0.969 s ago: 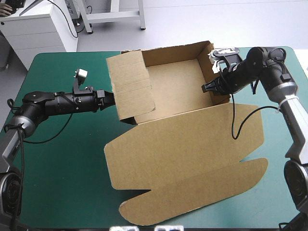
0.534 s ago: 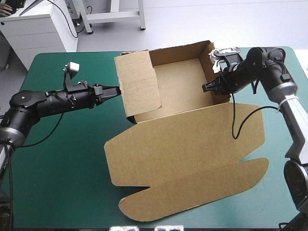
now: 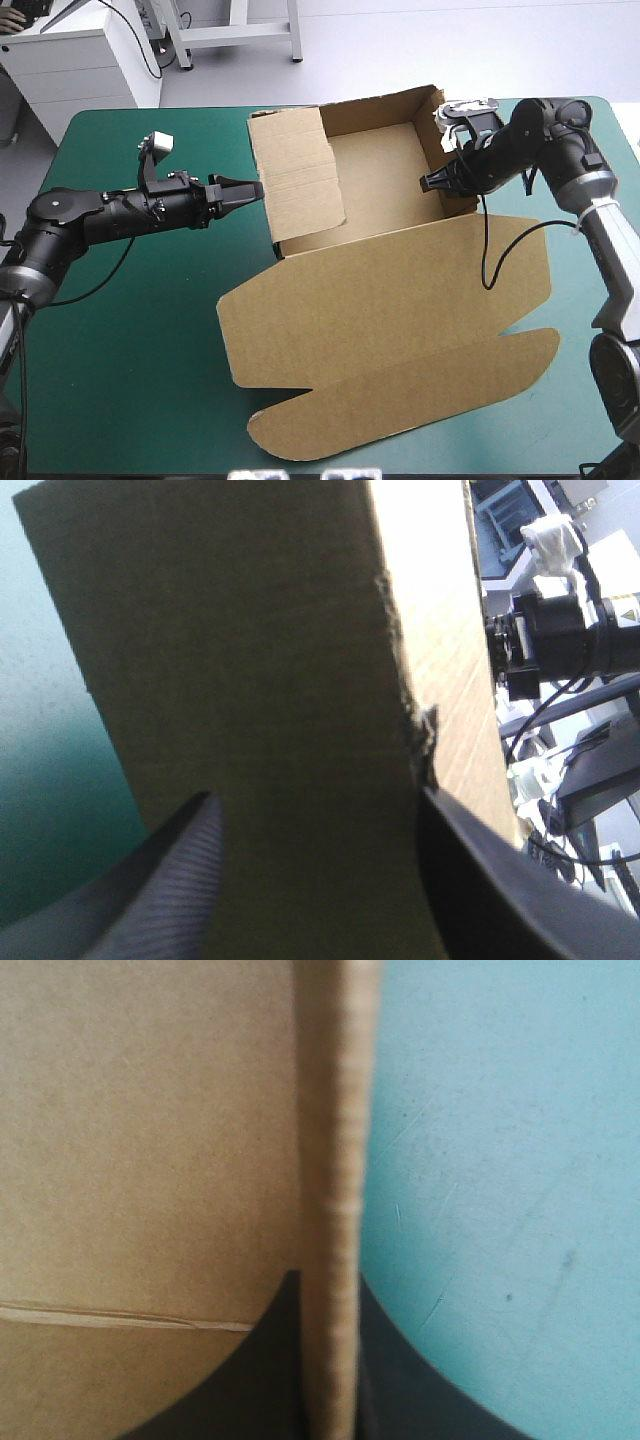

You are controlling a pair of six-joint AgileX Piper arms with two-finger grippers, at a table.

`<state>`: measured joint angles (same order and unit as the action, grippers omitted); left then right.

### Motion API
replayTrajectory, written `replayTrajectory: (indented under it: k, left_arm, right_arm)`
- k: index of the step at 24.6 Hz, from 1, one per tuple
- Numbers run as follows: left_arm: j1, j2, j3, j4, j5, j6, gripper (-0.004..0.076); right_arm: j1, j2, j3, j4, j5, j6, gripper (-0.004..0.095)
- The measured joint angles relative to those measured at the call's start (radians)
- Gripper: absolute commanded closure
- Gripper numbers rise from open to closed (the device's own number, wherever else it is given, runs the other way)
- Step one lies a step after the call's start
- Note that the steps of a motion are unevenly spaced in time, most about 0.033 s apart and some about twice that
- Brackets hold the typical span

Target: Fold the box

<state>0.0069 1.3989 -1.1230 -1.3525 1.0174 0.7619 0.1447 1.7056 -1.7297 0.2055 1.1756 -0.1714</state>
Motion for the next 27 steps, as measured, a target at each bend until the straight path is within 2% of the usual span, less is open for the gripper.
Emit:
replayTrajectory:
  k: [6,11,17,22,27]
  left_arm:
    - [0.000,0.000,0.000,-0.136,-0.010,-0.003,0.0209]
    - [-0.011,-0.001,-0.005,-0.026,-0.002,-0.084,0.0209]
    - [-0.118,-0.032,-0.080,0.294,-0.111,-0.333,0.0209]
    - [-0.256,-0.040,-0.144,0.562,-0.221,-0.597,0.0209]
    - [-0.363,-0.040,-0.153,0.842,-0.266,-0.875,0.0209]
  right_arm:
    - [0.000,0.000,0.000,-0.002,0.006,0.001,0.0924]
    - [0.000,0.000,0.000,-0.005,0.011,0.001,0.0920]
    - [0.000,0.000,0.000,-0.011,0.001,0.001,0.0914]
    - [0.011,0.000,-0.010,-0.025,-0.002,0.005,0.0912]
    - [0.036,0.000,-0.058,-0.065,0.000,0.016,0.0912]
